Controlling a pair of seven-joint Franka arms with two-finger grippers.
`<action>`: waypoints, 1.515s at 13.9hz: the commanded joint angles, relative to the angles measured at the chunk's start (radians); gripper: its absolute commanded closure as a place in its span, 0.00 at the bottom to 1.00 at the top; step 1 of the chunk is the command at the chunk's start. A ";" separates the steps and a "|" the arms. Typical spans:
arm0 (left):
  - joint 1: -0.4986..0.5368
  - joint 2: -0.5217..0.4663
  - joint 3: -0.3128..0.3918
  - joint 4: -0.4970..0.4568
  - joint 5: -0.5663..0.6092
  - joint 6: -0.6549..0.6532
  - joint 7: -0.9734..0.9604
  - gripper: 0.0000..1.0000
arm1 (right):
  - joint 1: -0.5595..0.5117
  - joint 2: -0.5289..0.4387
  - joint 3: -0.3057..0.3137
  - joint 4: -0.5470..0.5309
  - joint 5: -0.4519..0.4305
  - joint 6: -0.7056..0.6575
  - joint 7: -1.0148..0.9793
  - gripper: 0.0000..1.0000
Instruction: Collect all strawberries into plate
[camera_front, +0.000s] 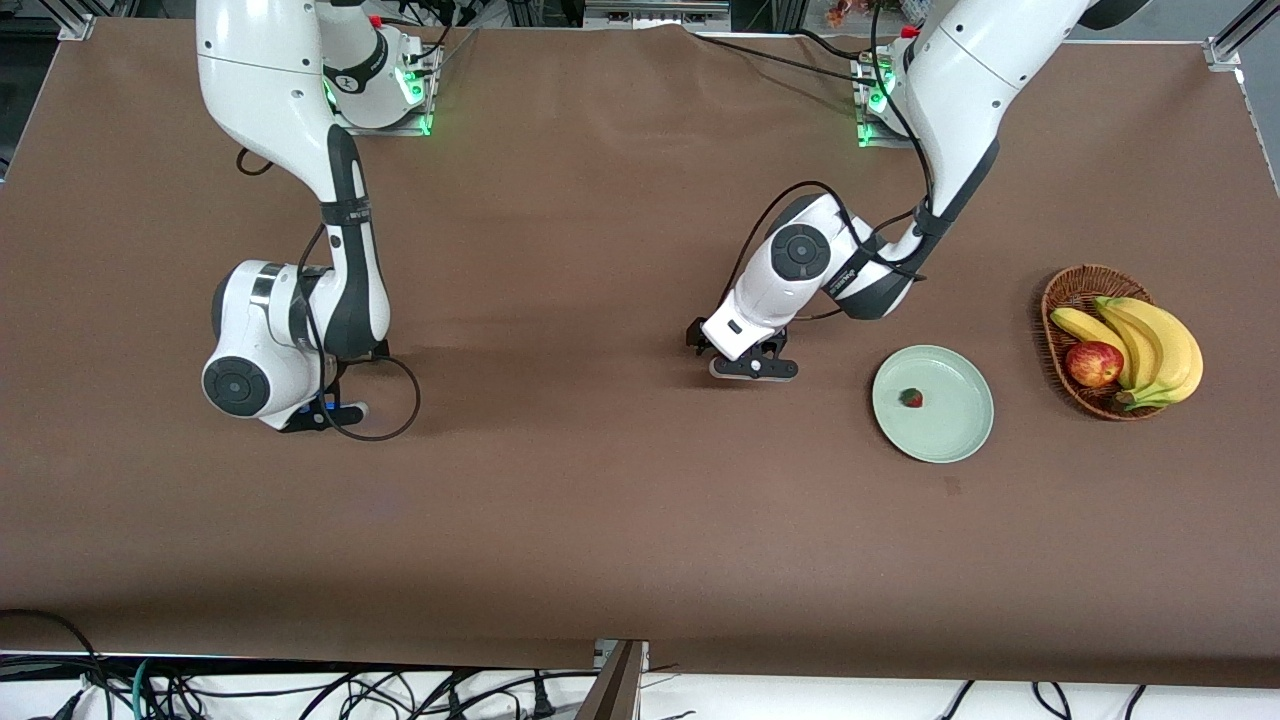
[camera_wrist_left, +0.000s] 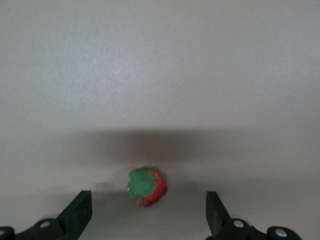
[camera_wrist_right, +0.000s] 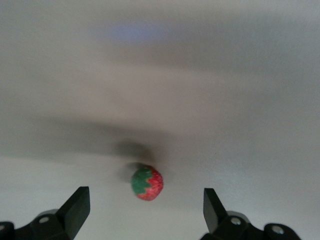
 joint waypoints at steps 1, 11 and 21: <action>-0.024 0.020 0.020 0.028 0.102 -0.003 -0.041 0.00 | 0.014 -0.061 0.003 -0.114 0.037 0.057 -0.016 0.00; -0.005 0.031 0.018 0.031 0.112 0.001 -0.029 0.99 | 0.016 -0.059 0.015 -0.148 0.059 0.091 -0.023 0.94; 0.433 -0.089 -0.221 0.034 0.063 -0.313 0.590 1.00 | 0.027 -0.010 0.162 0.193 0.242 0.032 0.261 1.00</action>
